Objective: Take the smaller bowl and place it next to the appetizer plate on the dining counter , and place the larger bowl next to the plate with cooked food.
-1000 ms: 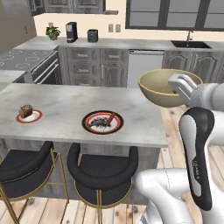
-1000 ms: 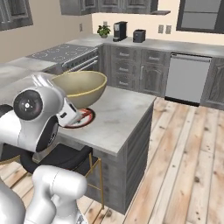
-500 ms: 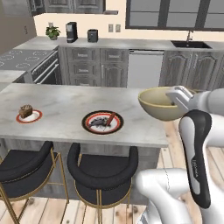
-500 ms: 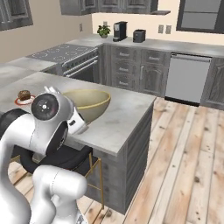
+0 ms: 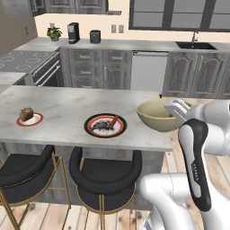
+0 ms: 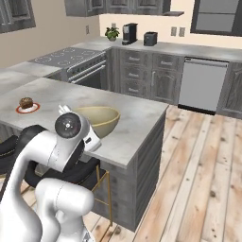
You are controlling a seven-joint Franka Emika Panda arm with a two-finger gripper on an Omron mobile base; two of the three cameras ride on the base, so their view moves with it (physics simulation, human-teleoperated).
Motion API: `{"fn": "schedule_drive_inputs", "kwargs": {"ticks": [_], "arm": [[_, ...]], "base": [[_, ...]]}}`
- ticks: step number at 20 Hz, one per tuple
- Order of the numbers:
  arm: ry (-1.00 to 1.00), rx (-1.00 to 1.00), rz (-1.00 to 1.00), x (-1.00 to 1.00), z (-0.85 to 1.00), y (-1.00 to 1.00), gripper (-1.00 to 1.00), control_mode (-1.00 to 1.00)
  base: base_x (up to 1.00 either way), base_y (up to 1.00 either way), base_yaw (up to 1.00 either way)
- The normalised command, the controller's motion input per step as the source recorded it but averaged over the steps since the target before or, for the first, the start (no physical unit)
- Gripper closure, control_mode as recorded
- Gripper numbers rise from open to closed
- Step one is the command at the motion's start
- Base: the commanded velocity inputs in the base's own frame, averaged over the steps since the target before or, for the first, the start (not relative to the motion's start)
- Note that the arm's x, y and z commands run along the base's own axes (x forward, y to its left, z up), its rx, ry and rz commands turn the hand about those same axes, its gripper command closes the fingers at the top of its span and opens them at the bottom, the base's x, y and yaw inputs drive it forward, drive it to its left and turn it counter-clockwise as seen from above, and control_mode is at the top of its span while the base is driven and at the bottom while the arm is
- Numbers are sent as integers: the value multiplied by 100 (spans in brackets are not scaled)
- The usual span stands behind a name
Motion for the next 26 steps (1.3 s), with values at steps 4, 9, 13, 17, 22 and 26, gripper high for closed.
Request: {"fn": "schedule_drive_inputs", "kwargs": {"ticks": [4, 9, 13, 17, 22, 26], "arm": [[0, 0, 2, 54, -36, 0, 100, -100], [0, 0, 0, 51, -31, 0, 100, -100], [2, 0, 0, 48, -25, 0, 100, -100], [4, 0, 0, 40, -25, 0, 100, -100], [5, 0, 0, 36, -31, 3, 100, -100], [5, 0, 0, 33, -34, 3, 100, -100]], "base": [[0, 0, 0], [0, 0, 0], [0, 0, 0], [0, 0, 0], [0, 0, 0], [0, 0, 0]]}}
